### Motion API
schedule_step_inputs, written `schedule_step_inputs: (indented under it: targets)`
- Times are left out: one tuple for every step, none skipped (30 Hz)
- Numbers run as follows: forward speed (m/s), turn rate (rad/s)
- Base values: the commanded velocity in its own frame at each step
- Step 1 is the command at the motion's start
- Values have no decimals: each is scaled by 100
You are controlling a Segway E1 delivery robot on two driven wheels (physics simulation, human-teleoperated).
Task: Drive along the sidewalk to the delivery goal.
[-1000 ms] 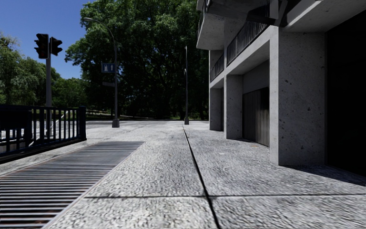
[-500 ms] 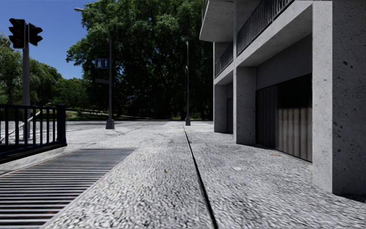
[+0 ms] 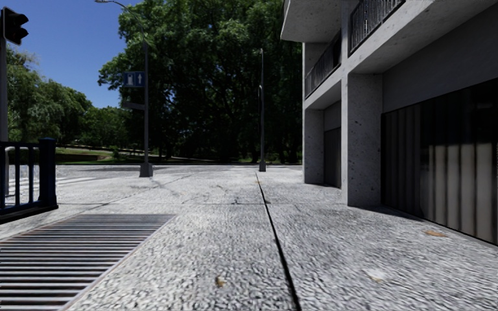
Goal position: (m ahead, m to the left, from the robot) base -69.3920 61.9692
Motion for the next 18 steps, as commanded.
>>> schedule_step_inputs:
  targets:
    - [200, 19]
    - [200, 19]
    - [200, 19]
    - [200, 19]
    - [200, 20]
    - [200, 22]
    - [200, 24]
    - [200, 25]
    - [200, 25]
    - [200, 27]
    - [200, 30]
    - [200, 32]
    - [200, 33]
    - [200, 33]
    - [200, 33]
    - [200, 33]
    - [200, 34]
    - [200, 34]
